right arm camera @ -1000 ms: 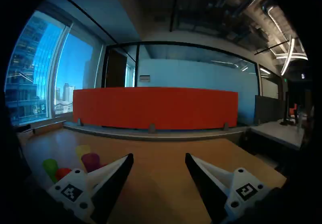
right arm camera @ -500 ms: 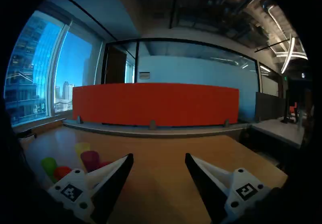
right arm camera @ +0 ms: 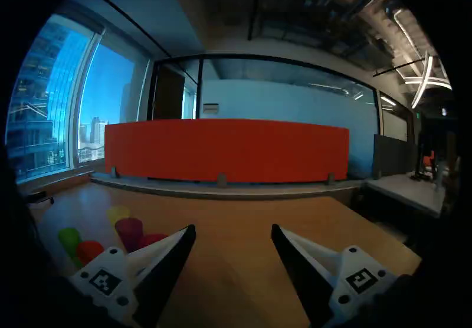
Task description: Pour water
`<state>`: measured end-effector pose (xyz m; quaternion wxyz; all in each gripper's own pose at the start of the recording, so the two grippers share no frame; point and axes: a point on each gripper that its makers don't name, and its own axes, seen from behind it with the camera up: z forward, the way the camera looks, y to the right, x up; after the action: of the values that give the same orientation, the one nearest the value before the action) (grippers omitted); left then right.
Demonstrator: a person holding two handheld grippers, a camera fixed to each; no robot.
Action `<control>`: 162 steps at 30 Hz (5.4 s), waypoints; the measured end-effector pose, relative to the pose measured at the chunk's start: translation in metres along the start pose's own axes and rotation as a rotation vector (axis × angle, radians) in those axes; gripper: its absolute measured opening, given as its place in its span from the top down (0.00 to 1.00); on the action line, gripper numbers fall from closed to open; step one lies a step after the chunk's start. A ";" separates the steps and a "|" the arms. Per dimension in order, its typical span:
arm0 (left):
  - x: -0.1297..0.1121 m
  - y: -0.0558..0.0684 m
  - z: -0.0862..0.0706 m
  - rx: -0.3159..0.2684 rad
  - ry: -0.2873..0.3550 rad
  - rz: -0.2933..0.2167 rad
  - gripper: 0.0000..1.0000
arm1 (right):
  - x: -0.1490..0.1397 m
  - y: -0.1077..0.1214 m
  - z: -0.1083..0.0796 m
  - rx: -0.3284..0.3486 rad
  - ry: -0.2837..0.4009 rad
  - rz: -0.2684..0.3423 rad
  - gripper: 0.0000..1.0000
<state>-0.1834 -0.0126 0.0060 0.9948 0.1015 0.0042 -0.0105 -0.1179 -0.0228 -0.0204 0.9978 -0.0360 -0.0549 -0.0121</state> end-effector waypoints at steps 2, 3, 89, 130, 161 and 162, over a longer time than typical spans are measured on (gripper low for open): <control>-0.001 0.001 0.001 -0.003 -0.005 0.000 0.00 | 0.000 0.000 0.000 -0.001 -0.001 0.001 0.01; -0.002 0.001 0.001 -0.004 -0.007 0.000 0.00 | 0.000 0.001 0.000 -0.002 -0.001 0.002 0.01; -0.002 -0.002 -0.003 -0.008 -0.011 0.006 0.01 | -0.042 0.037 0.014 -0.003 0.105 0.076 0.01; -0.002 -0.002 -0.004 -0.008 -0.011 0.006 0.01 | -0.048 0.034 0.015 -0.013 0.084 0.028 0.01; -0.003 -0.001 -0.003 -0.009 -0.011 0.005 0.01 | -0.048 0.034 0.014 -0.013 0.083 0.028 0.01; -0.003 -0.002 -0.003 -0.009 -0.011 0.005 0.01 | -0.048 0.034 0.015 -0.013 0.083 0.028 0.01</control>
<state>-0.1864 -0.0134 0.0025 0.9952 0.0970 -0.0016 -0.0087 -0.1666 0.0128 -0.0137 0.9990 -0.0427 -0.0126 -0.0001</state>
